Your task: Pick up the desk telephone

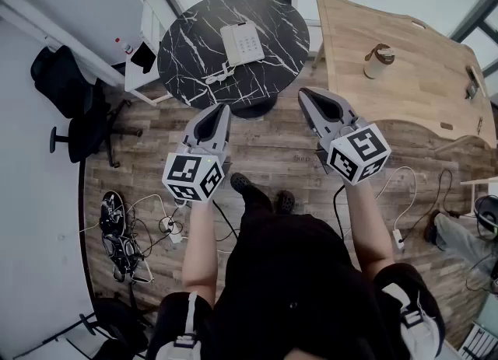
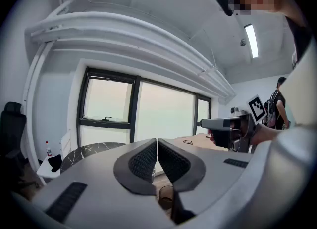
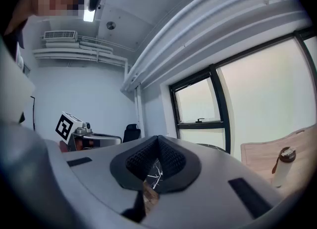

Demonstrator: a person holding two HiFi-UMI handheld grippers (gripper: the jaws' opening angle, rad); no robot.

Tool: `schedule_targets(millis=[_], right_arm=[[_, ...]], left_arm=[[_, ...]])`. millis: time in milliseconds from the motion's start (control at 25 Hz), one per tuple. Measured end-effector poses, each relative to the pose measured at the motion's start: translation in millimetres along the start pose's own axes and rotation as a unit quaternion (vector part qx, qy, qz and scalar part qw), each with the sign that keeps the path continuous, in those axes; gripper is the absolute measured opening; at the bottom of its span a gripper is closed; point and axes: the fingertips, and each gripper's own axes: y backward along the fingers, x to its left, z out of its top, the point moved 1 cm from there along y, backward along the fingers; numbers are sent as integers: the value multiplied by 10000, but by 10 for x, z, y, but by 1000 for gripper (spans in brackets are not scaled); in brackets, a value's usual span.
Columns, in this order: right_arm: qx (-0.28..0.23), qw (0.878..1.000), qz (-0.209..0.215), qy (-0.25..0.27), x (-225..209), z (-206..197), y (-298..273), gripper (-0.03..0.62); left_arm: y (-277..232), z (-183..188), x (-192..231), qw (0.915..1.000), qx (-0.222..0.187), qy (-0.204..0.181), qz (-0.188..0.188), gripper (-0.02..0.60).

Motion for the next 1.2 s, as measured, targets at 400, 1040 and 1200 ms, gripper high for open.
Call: schedule_targets(millis=[400,1040,1200], right_arm=[[51,9999,-87,109,-41,-20,113,29],[11,9996,-152,-249,-160,-94,156,31],[121,9993,-170,-298,-202,-166,90,32]], left_arm=[[0,-57,-92,9999,104,-63,-29,20],[7,-131,-120,9998,220,-8,32,20],[-52,-183,-70,9995,317,-1,1,20]])
